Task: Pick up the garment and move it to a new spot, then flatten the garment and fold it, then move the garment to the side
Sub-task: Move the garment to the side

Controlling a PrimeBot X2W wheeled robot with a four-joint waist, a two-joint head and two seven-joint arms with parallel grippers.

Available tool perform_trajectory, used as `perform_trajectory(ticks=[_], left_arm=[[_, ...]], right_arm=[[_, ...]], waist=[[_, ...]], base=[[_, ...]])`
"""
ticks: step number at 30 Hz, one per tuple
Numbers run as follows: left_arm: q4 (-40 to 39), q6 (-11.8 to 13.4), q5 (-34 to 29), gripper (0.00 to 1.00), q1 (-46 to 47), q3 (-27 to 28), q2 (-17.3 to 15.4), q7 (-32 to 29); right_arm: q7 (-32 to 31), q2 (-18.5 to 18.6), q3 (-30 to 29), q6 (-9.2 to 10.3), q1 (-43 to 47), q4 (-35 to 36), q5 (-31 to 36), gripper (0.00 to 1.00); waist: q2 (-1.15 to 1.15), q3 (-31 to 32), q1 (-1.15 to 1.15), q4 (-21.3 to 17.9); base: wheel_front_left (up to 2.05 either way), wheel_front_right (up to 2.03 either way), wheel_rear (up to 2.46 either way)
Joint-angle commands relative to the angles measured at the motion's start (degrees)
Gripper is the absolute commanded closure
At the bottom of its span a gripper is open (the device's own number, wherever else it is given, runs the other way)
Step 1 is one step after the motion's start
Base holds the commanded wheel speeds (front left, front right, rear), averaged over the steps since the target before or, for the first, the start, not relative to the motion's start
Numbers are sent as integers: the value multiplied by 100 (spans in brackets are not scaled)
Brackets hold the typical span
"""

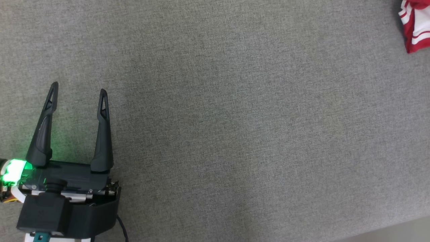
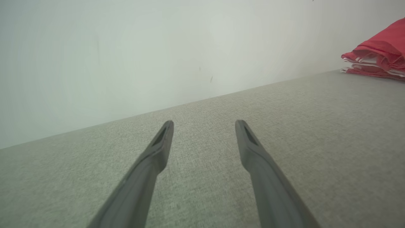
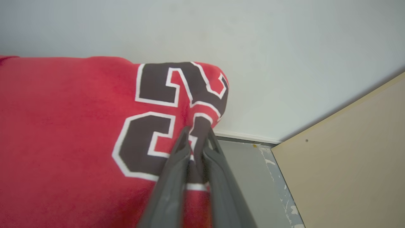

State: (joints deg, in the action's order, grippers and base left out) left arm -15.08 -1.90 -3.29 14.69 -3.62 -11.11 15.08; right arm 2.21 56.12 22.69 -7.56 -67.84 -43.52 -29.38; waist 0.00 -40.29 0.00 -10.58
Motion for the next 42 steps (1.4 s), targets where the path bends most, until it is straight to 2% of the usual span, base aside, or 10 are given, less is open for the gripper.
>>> perform_trajectory(ticks=[1, 9, 19, 30, 42], left_arm=[[87, 32, 35, 0, 48, -13, -21, 8], [204, 146, 127, 0, -111, 18, -59, 8], [522, 289, 479, 0, -610, 185, 70, 12], [1116, 260, 860, 0, -1607, 580, 288, 12], [1416, 98, 929, 0, -2117, 799, 442, 12]], right_arm=[[80, -55, 36, 19, -104, -49, 48, 0], [472, -330, 65, 19, -297, -281, 329, 0], [1071, -814, 185, 19, 147, 126, 261, 0], [1279, -1912, -356, 19, 1765, 697, 329, 0], [1293, -2900, -1165, 19, 3658, 1596, 667, 0]], waist=[[0, 5, 0, 10], [0, 336, 0, 31], [0, 1491, 0, 285], [0, 2996, 0, 572], [0, 3701, 0, 786]], base=[[0, 0, 0], [0, 0, 0], [0, 0, 0], [0, 0, 0], [0, 0, 0]])
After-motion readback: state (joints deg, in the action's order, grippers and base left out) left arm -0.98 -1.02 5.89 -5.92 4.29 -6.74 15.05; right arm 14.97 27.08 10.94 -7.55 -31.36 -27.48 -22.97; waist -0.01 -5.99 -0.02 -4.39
